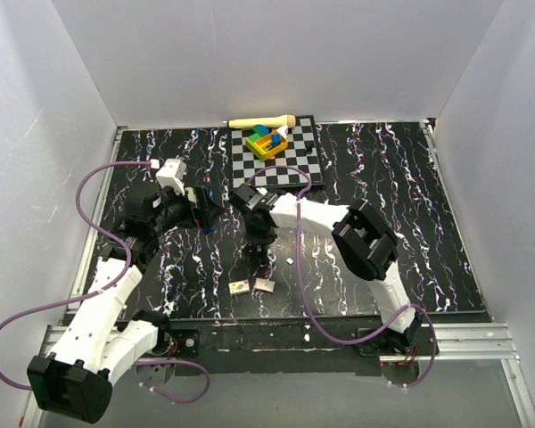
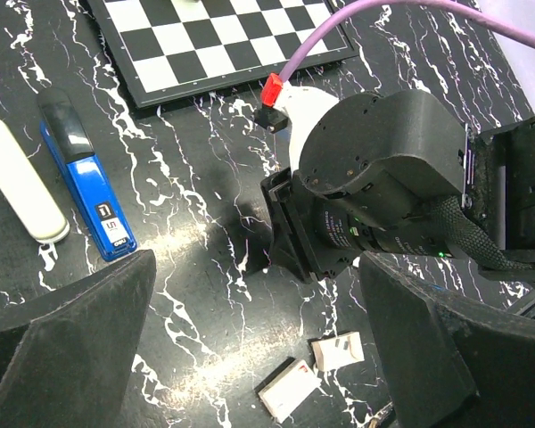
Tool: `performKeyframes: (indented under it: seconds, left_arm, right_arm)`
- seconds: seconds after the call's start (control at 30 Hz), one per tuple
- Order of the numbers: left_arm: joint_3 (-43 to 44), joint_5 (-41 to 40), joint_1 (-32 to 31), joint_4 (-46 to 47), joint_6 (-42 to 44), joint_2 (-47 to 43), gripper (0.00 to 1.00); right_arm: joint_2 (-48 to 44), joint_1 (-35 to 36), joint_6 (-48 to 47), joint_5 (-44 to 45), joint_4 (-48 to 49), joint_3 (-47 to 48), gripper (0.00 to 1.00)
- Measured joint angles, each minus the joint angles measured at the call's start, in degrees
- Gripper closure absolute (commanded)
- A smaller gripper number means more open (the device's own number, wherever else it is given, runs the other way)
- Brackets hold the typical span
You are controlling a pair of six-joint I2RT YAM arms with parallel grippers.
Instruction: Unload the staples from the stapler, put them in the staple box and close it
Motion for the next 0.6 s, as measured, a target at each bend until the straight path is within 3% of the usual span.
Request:
performKeyframes:
  seconds: [0.6]
  left_arm:
    - [0.00, -1.14, -0.02, -0.37, 0.00, -0.70, 0.02]
  right_arm:
    - [1.05, 1.46, -0.37, 1.38, -1.22, 1.68, 0.73]
